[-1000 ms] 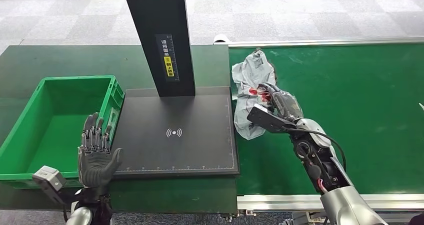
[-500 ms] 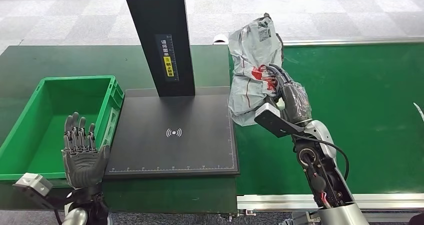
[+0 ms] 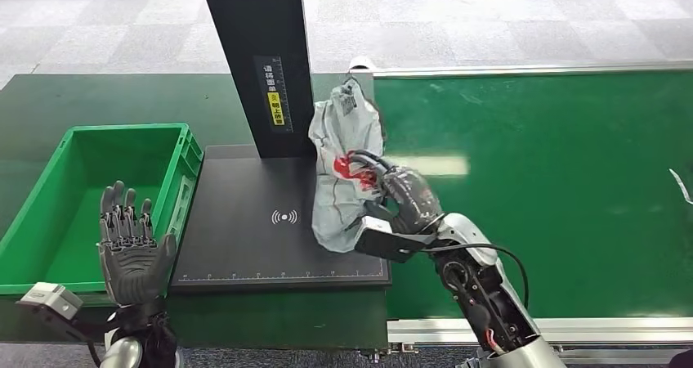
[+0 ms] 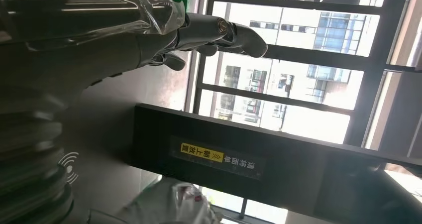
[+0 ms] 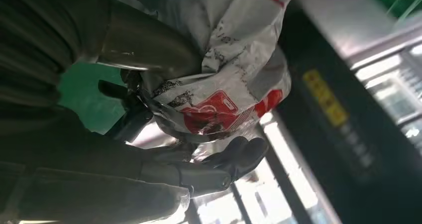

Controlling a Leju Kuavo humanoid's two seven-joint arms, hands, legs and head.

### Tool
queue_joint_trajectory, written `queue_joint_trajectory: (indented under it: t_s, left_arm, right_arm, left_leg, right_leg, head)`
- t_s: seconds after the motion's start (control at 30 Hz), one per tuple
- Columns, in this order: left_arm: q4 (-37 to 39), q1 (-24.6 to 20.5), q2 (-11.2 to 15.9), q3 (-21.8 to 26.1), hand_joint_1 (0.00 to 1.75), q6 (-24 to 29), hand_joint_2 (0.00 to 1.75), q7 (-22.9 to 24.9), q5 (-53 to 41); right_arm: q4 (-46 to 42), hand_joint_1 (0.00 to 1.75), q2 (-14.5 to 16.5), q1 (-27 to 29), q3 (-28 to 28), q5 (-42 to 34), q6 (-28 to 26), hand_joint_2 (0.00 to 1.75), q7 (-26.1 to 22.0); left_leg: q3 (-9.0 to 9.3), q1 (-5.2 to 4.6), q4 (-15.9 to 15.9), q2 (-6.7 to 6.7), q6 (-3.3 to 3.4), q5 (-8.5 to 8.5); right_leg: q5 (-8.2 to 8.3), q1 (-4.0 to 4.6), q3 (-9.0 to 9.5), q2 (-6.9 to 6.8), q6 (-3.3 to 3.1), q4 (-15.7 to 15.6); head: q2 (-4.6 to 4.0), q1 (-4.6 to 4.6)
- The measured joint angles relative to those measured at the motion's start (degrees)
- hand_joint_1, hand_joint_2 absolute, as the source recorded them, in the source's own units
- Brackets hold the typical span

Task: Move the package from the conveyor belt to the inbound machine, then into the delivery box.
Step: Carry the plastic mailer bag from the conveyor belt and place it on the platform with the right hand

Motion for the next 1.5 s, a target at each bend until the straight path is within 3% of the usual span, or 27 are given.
queue_joint_trajectory:
  t_s: [0.07, 0.23, 0.6, 0.63, 0.73, 0.77, 0.8, 1.2, 1.5]
  left_arm:
    - [0.37, -0.48, 0.00, -0.44, 0.00, 0.41, 1.75, -0.19, 0.40]
    - [1.17, -0.90, 0.08, -1.48, 0.00, 1.09, 1.75, -0.38, 0.99]
    - [2.31, -0.94, 0.60, -2.31, 0.00, 1.64, 1.75, -0.53, 1.49]
    - [2.33, -0.94, 0.62, -2.32, 0.00, 1.64, 1.75, -0.54, 1.49]
    - [2.35, -0.88, 0.69, -2.34, 0.00, 1.67, 1.75, -0.55, 1.52]
    - [2.36, -0.83, 0.72, -2.34, 0.00, 1.67, 1.75, -0.56, 1.53]
    - [2.36, -0.77, 0.75, -2.34, 0.00, 1.68, 1.75, -0.57, 1.54]
    - [2.34, -0.37, 0.89, -2.21, 0.00, 1.69, 1.75, -0.39, 1.17]
    - [2.49, -0.75, 0.94, -2.84, 0.00, 0.48, 1.75, 1.92, -1.79]
  right_arm:
    - [5.62, 1.75, 2.53, -0.52, 6.62, -4.15, 4.98, 1.75, -2.39]
    - [13.00, 1.75, 5.08, -1.72, 13.74, -8.89, 7.96, 1.75, -3.35]
    - [19.02, 1.75, 5.86, -4.13, 19.33, -11.16, 8.17, 1.75, -3.22]
    - [19.18, 1.60, 5.86, -4.18, 19.43, -11.35, 7.99, 1.75, -3.14]
    - [19.45, 0.36, 5.83, -4.32, 19.44, -12.58, 6.74, 1.75, -2.64]
    - [19.46, 0.07, 5.79, -4.34, 19.29, -13.25, 6.32, 1.75, -2.38]
    - [19.41, 0.00, 5.71, -4.33, 19.02, -14.12, 6.07, 1.75, -2.11]
    - [14.64, 0.00, 2.27, -3.41, 10.97, -24.48, 8.23, 1.75, 0.30]
    - [12.34, 0.00, 0.55, -1.96, 3.39, -42.19, 24.92, 1.75, 2.97]
  left_leg:
    - [0.00, 0.02, -0.02, -0.02, 0.00, 0.00]
    - [-0.01, 0.01, -0.01, -0.02, 0.00, 0.00]
    - [0.03, 0.00, 0.00, -0.01, 0.00, 0.00]
    - [0.03, 0.00, 0.00, -0.01, -0.01, 0.00]
    - [0.03, 0.00, 0.00, -0.01, -0.01, 0.01]
    - [0.03, 0.00, 0.00, -0.01, 0.00, 0.01]
    - [0.03, 0.00, 0.00, -0.01, 0.00, 0.01]
    - [0.03, -0.01, 0.02, -0.02, 0.00, 0.00]
    - [0.03, -0.01, 0.02, -0.01, 0.00, 0.00]
  right_leg:
    - [-0.01, 0.03, -0.01, 0.00, -0.01, 0.00]
    - [-0.01, 0.01, -0.01, -0.01, -0.01, 0.00]
    - [-0.01, 0.01, 0.00, 0.00, -0.01, 0.00]
    - [-0.01, 0.01, 0.00, 0.00, -0.01, 0.00]
    - [-0.01, 0.01, 0.00, 0.00, -0.01, 0.00]
    - [-0.01, 0.01, 0.00, 0.00, -0.01, 0.00]
    - [-0.01, 0.00, 0.00, 0.00, -0.01, 0.00]
    - [0.00, -0.01, -0.01, -0.01, 0.00, 0.00]
    - [0.00, -0.01, -0.01, 0.00, 0.00, 0.00]
  head:
    - [0.00, 0.02]
    - [0.00, 0.03]
    - [0.00, 0.03]
    - [0.00, 0.03]
    - [0.00, 0.03]
    - [0.00, 0.03]
    - [0.00, 0.03]
    - [0.00, 0.03]
    - [0.00, 0.03]
